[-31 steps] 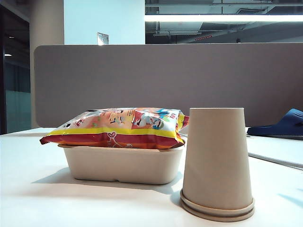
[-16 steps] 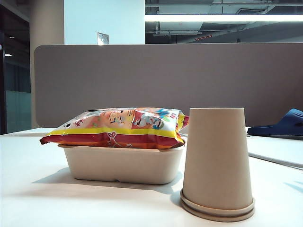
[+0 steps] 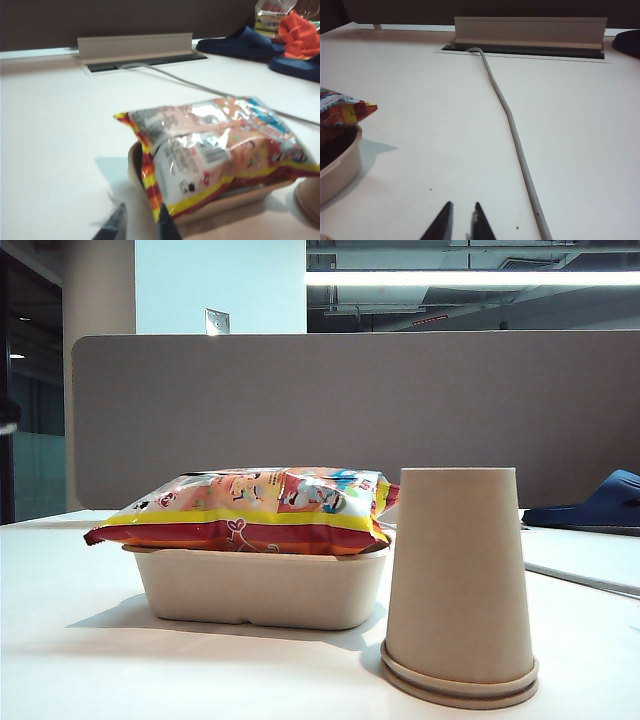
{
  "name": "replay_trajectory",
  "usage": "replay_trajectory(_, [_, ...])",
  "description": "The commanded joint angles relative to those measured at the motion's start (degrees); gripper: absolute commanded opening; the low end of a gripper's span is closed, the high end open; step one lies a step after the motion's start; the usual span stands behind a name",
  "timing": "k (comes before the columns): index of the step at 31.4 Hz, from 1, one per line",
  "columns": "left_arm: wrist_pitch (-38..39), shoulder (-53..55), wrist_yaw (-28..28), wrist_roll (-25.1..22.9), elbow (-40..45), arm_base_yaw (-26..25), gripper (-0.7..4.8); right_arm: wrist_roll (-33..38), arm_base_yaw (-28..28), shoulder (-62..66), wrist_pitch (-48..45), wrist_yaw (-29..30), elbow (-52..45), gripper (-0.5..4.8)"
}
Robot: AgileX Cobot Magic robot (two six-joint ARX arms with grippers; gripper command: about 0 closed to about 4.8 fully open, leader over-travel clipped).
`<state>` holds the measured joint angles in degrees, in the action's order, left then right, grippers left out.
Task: Pick up a bag of chips and put them in the box.
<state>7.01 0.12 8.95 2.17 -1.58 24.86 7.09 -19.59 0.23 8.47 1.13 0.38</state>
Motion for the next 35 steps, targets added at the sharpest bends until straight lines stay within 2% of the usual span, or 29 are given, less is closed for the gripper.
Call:
replay_trajectory(1, [-1.9, 0.0, 0.1, -0.3, 1.1, 0.0, 0.83, -1.6, -0.1, 0.0, -1.1, -0.2, 0.2, 0.49])
replay_trajectory(9, [-1.9, 0.0, 0.1, -0.5, 1.1, 0.0, 0.83, -4.1, 0.0, 0.0, 0.5, -0.2, -0.2, 0.49])
replay_trajectory(18, [2.7, 0.0, 0.0, -2.1, 1.1, 0.0, 0.83, -4.1, 0.0, 0.0, 1.4, -0.2, -0.2, 0.5])
replay_trajectory(35, [2.7, 0.0, -1.2, -2.2, 1.1, 0.0, 0.83, -4.1, 0.0, 0.0, 1.2, -0.1, -0.2, 0.5])
